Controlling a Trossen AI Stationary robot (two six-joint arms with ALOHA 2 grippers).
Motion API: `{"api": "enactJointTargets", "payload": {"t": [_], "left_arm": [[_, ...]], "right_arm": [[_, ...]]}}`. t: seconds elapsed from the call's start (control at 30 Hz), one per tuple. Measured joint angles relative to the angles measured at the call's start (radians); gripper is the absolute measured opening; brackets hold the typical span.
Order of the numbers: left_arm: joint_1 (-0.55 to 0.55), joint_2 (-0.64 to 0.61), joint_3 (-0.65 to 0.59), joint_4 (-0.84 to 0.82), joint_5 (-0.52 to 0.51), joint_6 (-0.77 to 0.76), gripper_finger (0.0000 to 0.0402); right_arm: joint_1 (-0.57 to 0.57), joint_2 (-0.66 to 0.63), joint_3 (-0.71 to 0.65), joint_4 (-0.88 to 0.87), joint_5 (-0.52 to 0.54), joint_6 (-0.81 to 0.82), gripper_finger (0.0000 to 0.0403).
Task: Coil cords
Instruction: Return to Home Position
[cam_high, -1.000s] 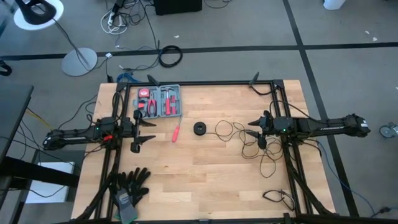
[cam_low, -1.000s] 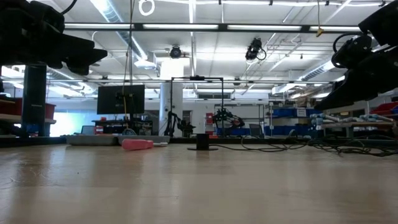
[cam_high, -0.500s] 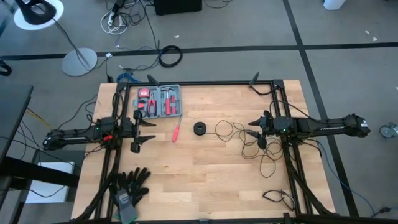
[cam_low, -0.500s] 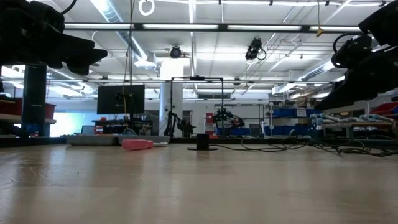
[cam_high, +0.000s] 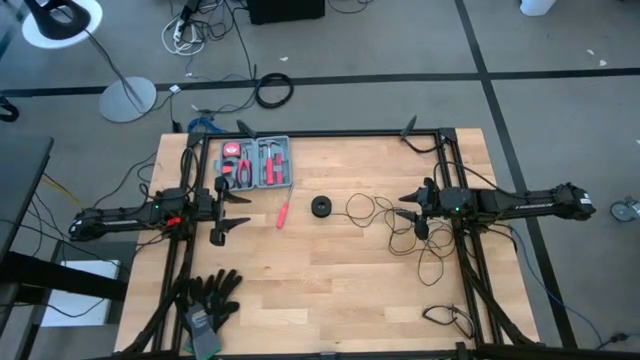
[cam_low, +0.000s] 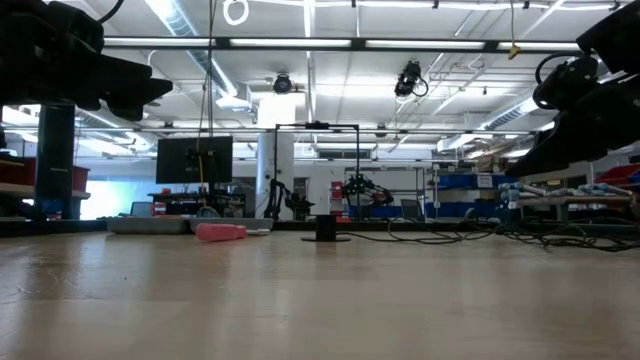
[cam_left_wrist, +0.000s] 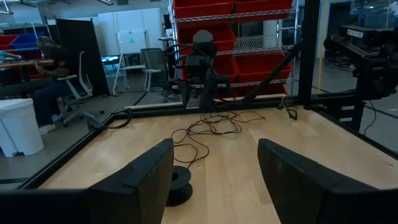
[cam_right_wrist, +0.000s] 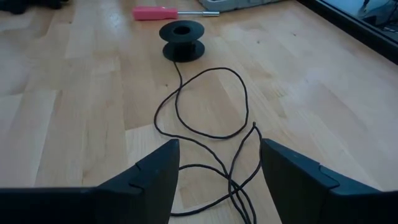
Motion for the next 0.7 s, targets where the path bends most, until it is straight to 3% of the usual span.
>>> {"api": "enactJointTargets", "payload": {"t": [0.7], "left_arm": [[0.0, 0.0, 0.0, 0.0, 0.0, 0.0, 0.0239]], "right_arm": [[0.0, 0.0, 0.0, 0.0, 0.0, 0.0, 0.0224]]}}
